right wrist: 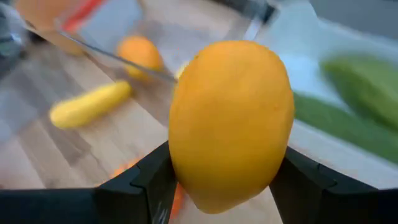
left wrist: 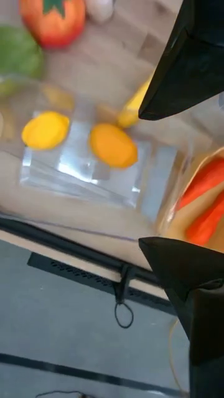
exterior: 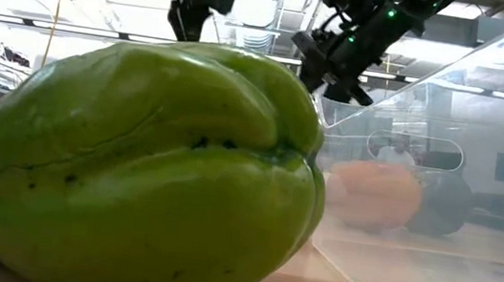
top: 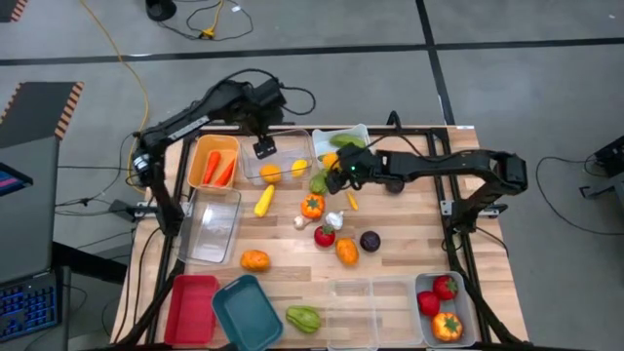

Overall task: Sort produce into baskets
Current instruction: Put the yellow lemon into the top transparent bin

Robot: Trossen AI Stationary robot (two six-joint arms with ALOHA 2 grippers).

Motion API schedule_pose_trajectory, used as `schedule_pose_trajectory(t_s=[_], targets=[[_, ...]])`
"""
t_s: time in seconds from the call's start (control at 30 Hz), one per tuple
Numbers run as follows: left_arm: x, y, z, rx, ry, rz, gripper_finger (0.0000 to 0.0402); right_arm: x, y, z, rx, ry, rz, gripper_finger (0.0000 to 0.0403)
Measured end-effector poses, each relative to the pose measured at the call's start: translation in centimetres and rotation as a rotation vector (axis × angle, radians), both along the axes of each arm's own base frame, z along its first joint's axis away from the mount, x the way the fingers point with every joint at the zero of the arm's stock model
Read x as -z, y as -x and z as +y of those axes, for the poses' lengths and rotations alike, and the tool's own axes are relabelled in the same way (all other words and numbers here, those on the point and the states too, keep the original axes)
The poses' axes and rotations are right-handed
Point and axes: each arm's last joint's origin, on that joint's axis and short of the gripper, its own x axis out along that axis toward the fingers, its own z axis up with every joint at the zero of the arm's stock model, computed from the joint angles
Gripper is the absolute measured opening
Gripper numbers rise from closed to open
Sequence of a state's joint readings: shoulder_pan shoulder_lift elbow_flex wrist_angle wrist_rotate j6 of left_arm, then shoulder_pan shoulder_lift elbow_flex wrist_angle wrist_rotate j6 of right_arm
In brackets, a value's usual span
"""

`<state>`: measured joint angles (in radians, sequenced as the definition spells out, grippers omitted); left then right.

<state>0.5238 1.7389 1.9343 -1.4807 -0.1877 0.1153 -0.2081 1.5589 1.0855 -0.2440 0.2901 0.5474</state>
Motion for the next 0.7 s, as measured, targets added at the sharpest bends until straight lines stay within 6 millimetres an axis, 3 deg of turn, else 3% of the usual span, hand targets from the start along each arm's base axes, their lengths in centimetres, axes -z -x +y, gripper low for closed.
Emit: schedule_pose_trajectory(t_s=[0.17,0.3,0.5,0.7], targets=[[-1.2,1.9,-3.1,0.015,-0.009,-0.048,0.0310,0.0,-1.6,-0.5,-0.053,0.090,-0.095,0.0244],[-1.0,3.7,-5.6,0.011,-0.018,-0.116,0.0310,0.5,-3.0,-0.7,-0.093,0.129,-0.172,0.0244],[1.4,6.8,-8.6,-0.037,-0.022,-0.265,0.0310,1.9,-4.9,-1.7,-0.092,0.185,-0.287,0.0245],[4.2,8.3,-10.9,-0.070,0.003,-0.414,0.0310,3.3,-6.6,-3.0,-0.063,0.215,-0.376,0.0245]])
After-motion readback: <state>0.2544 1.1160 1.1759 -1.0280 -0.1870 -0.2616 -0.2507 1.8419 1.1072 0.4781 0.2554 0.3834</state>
